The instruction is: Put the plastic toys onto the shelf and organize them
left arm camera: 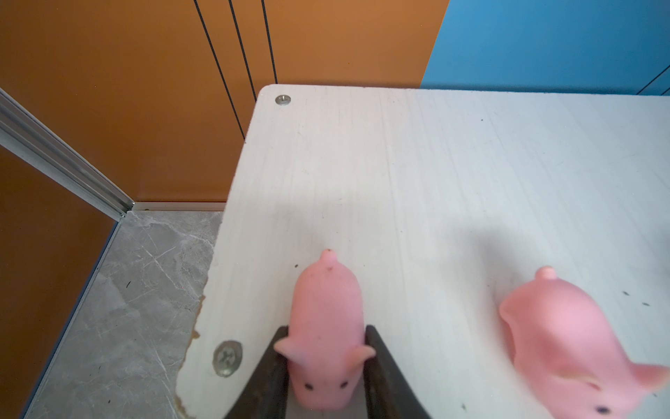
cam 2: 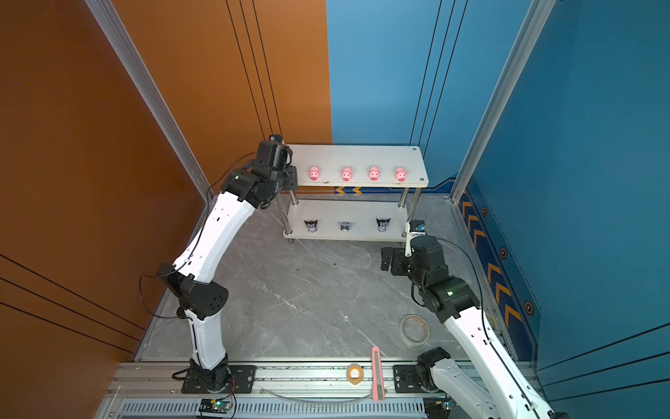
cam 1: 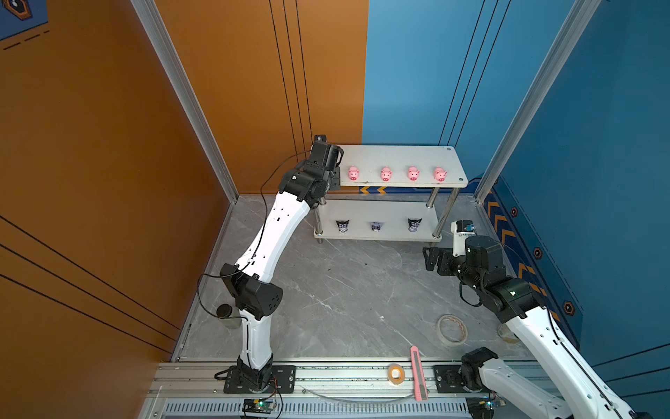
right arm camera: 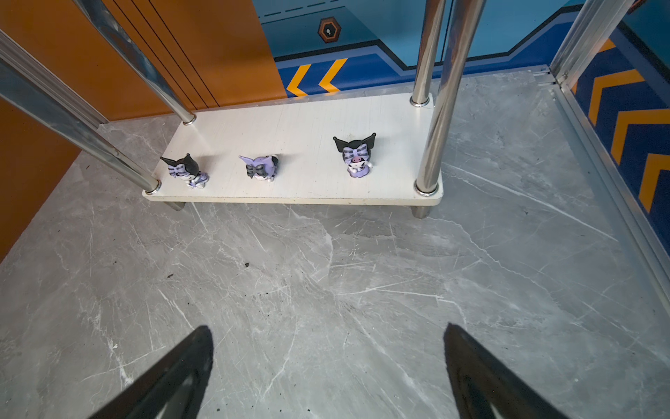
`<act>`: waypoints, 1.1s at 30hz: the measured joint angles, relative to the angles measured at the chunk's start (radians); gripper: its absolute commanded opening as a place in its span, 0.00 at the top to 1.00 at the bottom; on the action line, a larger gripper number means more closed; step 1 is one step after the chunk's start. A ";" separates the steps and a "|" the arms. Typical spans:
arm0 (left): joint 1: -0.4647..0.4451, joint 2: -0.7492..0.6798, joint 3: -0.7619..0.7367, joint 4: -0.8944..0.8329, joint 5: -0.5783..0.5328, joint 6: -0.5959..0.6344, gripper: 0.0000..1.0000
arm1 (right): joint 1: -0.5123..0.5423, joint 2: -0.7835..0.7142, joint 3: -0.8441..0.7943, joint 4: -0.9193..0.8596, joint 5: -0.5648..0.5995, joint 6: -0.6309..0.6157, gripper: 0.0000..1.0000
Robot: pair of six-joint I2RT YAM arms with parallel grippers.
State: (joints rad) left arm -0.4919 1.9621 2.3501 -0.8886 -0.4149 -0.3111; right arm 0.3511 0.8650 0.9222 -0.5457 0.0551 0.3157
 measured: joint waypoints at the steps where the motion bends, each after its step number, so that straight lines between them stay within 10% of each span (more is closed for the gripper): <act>1: 0.000 0.000 0.000 0.000 -0.001 0.000 0.66 | 0.000 0.000 0.000 0.000 -0.001 0.000 0.00; 16: 0.000 0.000 0.000 -0.003 -0.015 -0.011 0.34 | -0.006 0.000 0.000 0.000 -0.004 0.000 0.00; 33: -0.007 -0.037 0.000 -0.007 -0.030 -0.011 0.38 | -0.011 -0.002 0.000 0.000 -0.008 0.000 0.00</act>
State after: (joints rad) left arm -0.4992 1.9247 2.3501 -0.8955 -0.4450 -0.3218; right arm 0.3401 0.8631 0.9222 -0.5457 0.0471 0.3157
